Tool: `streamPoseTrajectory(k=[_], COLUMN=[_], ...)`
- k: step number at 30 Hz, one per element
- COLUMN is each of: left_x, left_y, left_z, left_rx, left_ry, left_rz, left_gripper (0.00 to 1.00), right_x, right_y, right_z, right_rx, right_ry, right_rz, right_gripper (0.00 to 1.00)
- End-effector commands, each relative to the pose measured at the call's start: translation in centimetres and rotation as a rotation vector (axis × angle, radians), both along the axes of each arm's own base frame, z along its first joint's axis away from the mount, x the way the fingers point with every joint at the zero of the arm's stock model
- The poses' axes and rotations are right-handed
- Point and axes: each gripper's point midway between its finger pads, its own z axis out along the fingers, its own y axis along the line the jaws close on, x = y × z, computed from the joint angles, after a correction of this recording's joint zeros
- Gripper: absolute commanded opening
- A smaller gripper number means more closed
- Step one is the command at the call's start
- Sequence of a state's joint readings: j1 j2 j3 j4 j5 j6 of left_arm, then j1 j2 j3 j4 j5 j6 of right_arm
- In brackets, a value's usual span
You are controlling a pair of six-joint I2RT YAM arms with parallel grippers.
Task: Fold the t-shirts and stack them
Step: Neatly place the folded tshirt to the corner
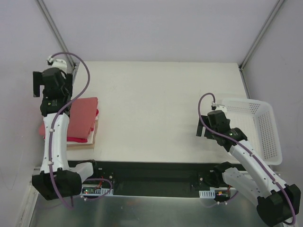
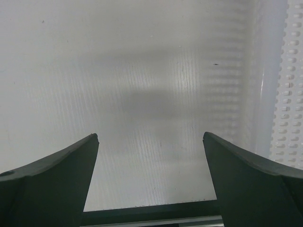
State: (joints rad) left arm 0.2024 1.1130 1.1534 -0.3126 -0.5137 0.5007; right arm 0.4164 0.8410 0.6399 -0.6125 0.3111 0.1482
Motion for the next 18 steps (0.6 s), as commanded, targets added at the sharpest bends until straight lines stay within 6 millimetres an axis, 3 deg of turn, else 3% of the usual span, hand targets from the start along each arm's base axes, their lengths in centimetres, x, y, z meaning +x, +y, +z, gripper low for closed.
streamPoseTrajectory(k=[1, 5, 6, 8, 9, 11, 12, 13, 15, 17, 18], left_x=[0.6, 1.2, 1.4, 1.3, 1.1, 1.1, 0.6, 0.0, -0.9, -2.4, -3.0], left_y=[-7.6, -14.1, -16.9, -19.7, -21.9, -24.3, -25.4, -27.2, -28.7, -31.2, -31.8], left_z=[6.5, 6.5, 5.4, 3.8, 1.1, -1.4, -4.5, -5.8, -9.1, -10.9, -13.0], left_rx=[-0.418, -0.663, -0.710, -0.822, -0.869, -0.948, -0.982, -1.016, -1.028, -1.062, -1.062], left_ry=[-0.336, -0.383, -0.345, -0.324, -0.249, -0.194, -0.123, -0.087, -0.045, -0.026, -0.007], left_rz=[-0.152, -0.284, -0.337, -0.347, -0.381, -0.402, -0.405, -0.424, -0.422, -0.445, -0.453], left_gripper=[0.99, 0.99, 0.99, 0.99, 0.99, 0.99, 0.99, 0.99, 0.99, 0.99, 0.99], right_x=[0.7, 0.8, 0.9, 1.0, 1.2, 1.2, 1.3, 1.3, 1.6, 1.7, 1.8], right_y=[0.8, 1.0, 1.2, 1.4, 1.5, 1.3, 1.2, 1.1, 1.0, 0.9, 0.8], right_z=[0.6, 0.9, 1.2, 1.5, 2.1, 2.0, 2.5, 2.5, 3.2, 3.1, 3.4], right_rx=[0.035, 0.038, 0.050, 0.063, 0.073, 0.073, 0.078, 0.076, 0.083, 0.084, 0.092], right_ry=[-0.031, -0.043, -0.062, -0.085, -0.118, -0.137, -0.166, -0.176, -0.226, -0.245, -0.271], right_rz=[0.027, 0.053, 0.059, 0.070, 0.072, 0.070, 0.065, 0.063, 0.062, 0.056, 0.049], right_gripper=[0.97, 0.97, 0.97, 0.97, 0.97, 0.97, 0.97, 0.97, 0.97, 0.97, 0.97])
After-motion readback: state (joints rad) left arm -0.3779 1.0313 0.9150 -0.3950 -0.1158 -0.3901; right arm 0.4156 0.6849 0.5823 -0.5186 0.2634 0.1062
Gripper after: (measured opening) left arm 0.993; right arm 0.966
